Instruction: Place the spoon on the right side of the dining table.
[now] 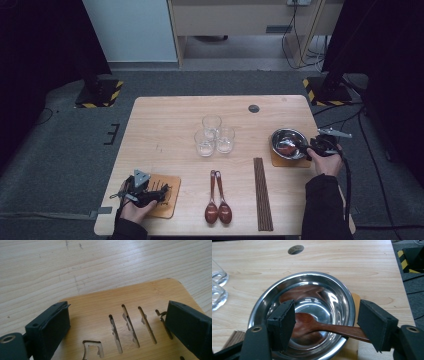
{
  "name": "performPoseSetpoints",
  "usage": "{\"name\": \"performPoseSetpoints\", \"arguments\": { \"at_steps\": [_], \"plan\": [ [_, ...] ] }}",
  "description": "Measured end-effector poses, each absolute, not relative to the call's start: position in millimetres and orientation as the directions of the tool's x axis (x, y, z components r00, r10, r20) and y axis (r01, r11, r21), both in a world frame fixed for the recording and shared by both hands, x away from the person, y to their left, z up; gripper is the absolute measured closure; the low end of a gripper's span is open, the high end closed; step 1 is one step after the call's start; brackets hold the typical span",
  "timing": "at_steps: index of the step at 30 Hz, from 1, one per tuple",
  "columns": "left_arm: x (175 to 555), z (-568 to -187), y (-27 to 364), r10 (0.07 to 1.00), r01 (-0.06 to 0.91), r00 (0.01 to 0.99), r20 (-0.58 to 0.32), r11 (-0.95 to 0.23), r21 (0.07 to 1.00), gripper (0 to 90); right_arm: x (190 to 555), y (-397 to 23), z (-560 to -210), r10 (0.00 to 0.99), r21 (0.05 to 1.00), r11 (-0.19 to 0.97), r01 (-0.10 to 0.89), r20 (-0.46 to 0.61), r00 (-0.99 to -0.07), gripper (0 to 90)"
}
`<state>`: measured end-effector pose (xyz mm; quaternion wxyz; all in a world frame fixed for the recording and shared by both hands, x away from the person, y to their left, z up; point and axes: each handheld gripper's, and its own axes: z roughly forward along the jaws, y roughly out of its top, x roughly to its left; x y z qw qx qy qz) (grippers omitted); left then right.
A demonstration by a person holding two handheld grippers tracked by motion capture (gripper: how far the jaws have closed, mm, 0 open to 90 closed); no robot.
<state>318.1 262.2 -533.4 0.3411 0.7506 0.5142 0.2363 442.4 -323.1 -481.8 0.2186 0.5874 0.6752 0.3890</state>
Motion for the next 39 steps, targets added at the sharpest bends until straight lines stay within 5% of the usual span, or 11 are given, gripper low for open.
{"name": "performPoseSetpoints", "arguments": {
  "at_steps": [39],
  "plan": [
    [318, -533, 262, 0.933, 0.610, 0.359, 0.003, -0.238, 0.756, 4.7, 408, -317, -480, 0.954, 0.769, 0.042, 0.637, 0.159, -0.255, 30.6]
  ]
}}
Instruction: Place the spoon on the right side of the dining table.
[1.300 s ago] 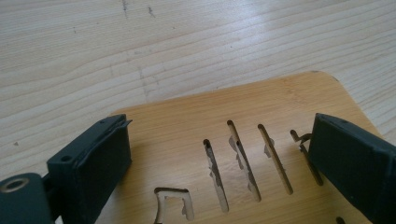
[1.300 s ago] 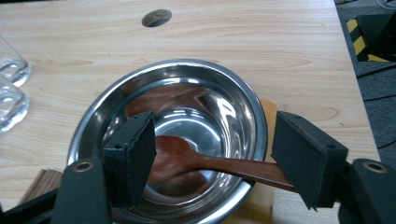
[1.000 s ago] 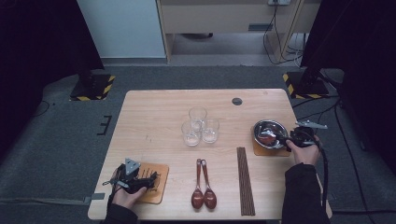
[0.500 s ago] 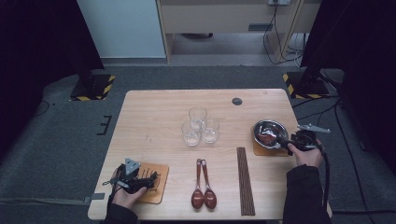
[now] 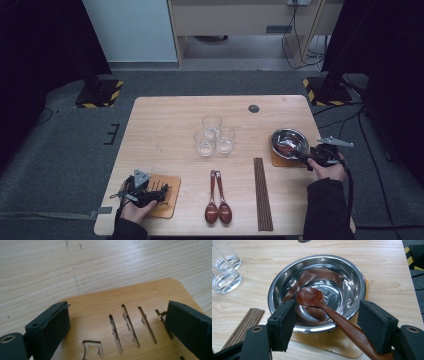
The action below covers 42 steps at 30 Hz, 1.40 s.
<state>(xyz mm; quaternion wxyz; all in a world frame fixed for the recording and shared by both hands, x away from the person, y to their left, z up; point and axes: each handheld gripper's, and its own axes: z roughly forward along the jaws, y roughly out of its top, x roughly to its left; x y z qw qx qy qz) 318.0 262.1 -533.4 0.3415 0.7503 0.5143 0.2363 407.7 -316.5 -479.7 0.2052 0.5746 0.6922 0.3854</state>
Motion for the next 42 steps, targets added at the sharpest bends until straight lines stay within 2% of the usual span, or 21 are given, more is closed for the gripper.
{"name": "performPoseSetpoints", "arguments": {
  "at_steps": [22, 31, 42],
  "plan": [
    [318, -533, 262, 0.933, 0.611, 0.359, 0.004, -0.238, 0.755, 4.7, 388, -305, -475, 0.940, 0.777, 0.080, 0.624, 0.149, -0.306, 30.7],
    [318, -533, 262, 0.933, 0.611, 0.359, 0.004, -0.238, 0.755, 4.7, 386, -313, -476, 0.949, 0.778, 0.070, 0.624, 0.141, -0.283, 30.2],
    [318, -533, 262, 0.933, 0.611, 0.359, 0.004, -0.238, 0.755, 4.7, 377, -305, -478, 0.938, 0.775, 0.088, 0.625, 0.147, -0.315, 30.6]
  ]
}}
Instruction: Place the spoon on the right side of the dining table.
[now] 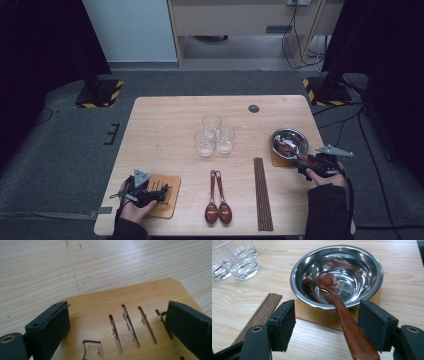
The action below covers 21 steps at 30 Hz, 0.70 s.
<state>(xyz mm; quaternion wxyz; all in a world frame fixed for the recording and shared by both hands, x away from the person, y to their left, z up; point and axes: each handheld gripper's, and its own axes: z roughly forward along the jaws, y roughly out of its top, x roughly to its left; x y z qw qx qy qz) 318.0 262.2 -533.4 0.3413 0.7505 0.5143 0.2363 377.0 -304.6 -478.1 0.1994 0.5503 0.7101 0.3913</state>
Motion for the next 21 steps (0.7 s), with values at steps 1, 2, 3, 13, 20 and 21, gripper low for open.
{"name": "performPoseSetpoints", "arguments": {
  "at_steps": [1, 2, 3, 13, 20, 21],
  "plan": [
    [318, -533, 262, 0.933, 0.611, 0.359, 0.003, -0.238, 0.755, 4.7, 376, -304, -478, 0.936, 0.775, 0.089, 0.625, 0.149, -0.318, 30.6],
    [318, -533, 262, 0.933, 0.611, 0.359, 0.003, -0.238, 0.755, 4.7, 374, -302, -477, 0.936, 0.775, 0.086, 0.627, 0.154, -0.318, 30.6],
    [318, -533, 262, 0.933, 0.611, 0.359, 0.004, -0.238, 0.755, 4.7, 373, -301, -477, 0.934, 0.776, 0.089, 0.625, 0.153, -0.322, 30.6],
    [318, -533, 262, 0.933, 0.611, 0.359, 0.003, -0.238, 0.755, 4.7, 366, -288, -478, 0.922, 0.774, 0.115, 0.623, 0.149, -0.356, 31.1],
    [318, -533, 262, 0.933, 0.611, 0.359, 0.003, -0.238, 0.755, 4.7, 365, -277, -477, 0.915, 0.772, 0.131, 0.622, 0.148, -0.376, 31.3],
    [318, -533, 262, 0.933, 0.611, 0.359, 0.004, -0.238, 0.755, 4.7, 366, -276, -477, 0.914, 0.773, 0.136, 0.620, 0.144, -0.380, 31.3]
  ]
}}
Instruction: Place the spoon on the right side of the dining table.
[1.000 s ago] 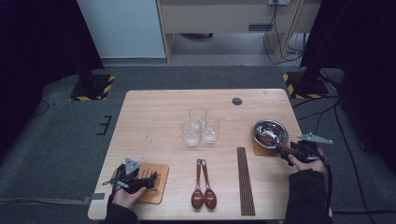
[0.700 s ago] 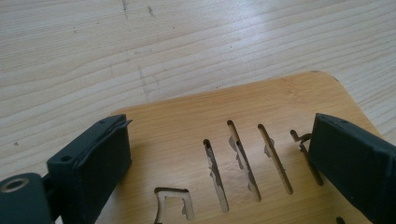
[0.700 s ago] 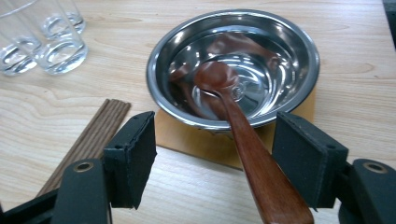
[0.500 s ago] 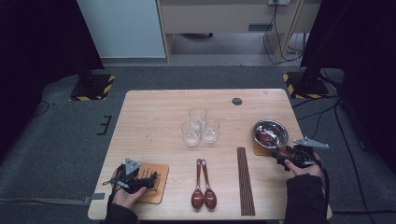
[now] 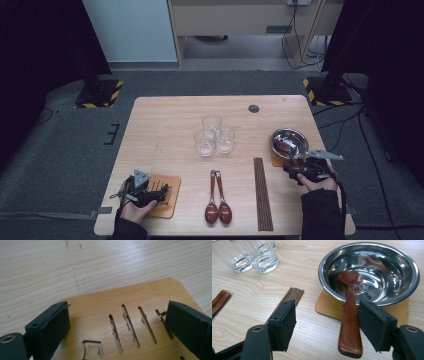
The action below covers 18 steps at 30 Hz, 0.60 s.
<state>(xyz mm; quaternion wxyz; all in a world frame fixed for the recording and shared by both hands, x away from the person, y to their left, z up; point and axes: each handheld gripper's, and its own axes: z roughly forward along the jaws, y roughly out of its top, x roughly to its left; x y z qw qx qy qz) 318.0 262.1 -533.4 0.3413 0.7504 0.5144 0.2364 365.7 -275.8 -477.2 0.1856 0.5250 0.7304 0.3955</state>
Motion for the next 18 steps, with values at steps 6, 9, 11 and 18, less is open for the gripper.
{"name": "performPoseSetpoints", "arguments": {
  "at_steps": [6, 9, 11, 18],
  "plan": [
    [318, -533, 262, 0.933, 0.610, 0.359, 0.003, -0.238, 0.756, 4.7, 365, -272, -476, 0.912, 0.774, 0.139, 0.618, 0.142, -0.384, 31.6],
    [318, -533, 262, 0.933, 0.611, 0.359, 0.003, -0.238, 0.755, 4.6, 365, -271, -475, 0.913, 0.778, 0.135, 0.613, 0.143, -0.383, 31.7],
    [318, -533, 262, 0.933, 0.611, 0.359, 0.003, -0.238, 0.755, 4.7, 365, -272, -475, 0.913, 0.782, 0.132, 0.609, 0.143, -0.382, 31.9],
    [318, -533, 262, 0.933, 0.611, 0.359, 0.003, -0.237, 0.755, 4.6, 363, -274, -467, 0.913, 0.813, 0.123, 0.569, 0.132, -0.387, 36.1]
  ]
}}
